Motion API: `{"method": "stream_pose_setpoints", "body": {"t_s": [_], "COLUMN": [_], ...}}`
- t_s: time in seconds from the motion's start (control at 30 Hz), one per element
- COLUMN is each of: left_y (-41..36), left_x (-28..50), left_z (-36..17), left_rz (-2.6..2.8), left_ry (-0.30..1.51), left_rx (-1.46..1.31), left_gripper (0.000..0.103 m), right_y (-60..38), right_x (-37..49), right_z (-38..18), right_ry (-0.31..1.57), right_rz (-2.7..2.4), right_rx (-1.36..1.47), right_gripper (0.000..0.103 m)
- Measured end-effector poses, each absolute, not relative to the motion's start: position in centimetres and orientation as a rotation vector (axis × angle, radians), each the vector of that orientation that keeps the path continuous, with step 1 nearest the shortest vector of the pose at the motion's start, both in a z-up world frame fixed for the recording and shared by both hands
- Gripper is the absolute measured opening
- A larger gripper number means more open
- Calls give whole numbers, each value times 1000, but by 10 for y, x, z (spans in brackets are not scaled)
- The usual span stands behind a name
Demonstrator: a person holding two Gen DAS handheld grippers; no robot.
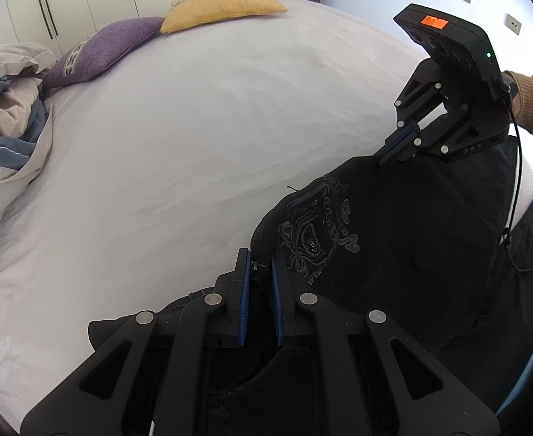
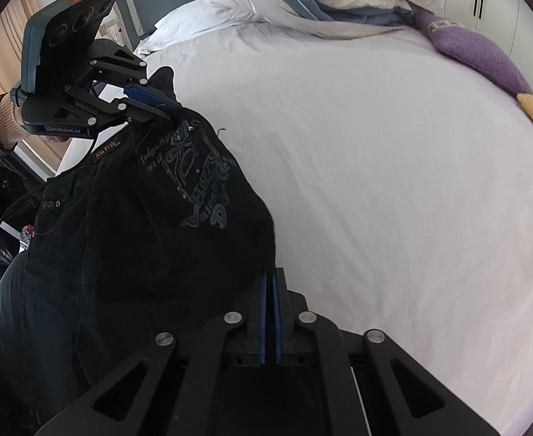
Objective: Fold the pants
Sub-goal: 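Lift the jeans by the waistband with both grippers, letting the legs hang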
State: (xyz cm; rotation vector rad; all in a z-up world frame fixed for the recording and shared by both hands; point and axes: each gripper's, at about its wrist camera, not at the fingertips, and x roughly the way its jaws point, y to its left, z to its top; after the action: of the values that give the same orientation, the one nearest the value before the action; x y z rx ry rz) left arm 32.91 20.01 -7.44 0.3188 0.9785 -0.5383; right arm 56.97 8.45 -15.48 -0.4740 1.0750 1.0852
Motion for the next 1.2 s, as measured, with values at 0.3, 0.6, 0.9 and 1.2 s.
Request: {"method": "stream_pose_setpoints", "body": {"t_s": [0.3, 0.6, 0.9, 1.2], "left_y": [216, 230, 230, 222], "left_x": [281, 223, 153, 111], "left_z": [-50, -40, -59, -91], "left_rz": [-520, -497, -538, -544], "left_ry": [928, 912, 947, 1016], "left_rx": [314, 343, 430, 529], "left_gripper": [9, 9, 8, 8], "right_y": [95, 137, 128, 145], "right_x": [513, 421, 320, 230], "right_z": [-127, -108, -111, -129], "right_ry": [992, 930, 925, 884], "right_rz": [1104, 1128, 1183, 1233], "right_rx": [-483, -591, -745, -899], "right_gripper": [4, 4, 4, 4]}}
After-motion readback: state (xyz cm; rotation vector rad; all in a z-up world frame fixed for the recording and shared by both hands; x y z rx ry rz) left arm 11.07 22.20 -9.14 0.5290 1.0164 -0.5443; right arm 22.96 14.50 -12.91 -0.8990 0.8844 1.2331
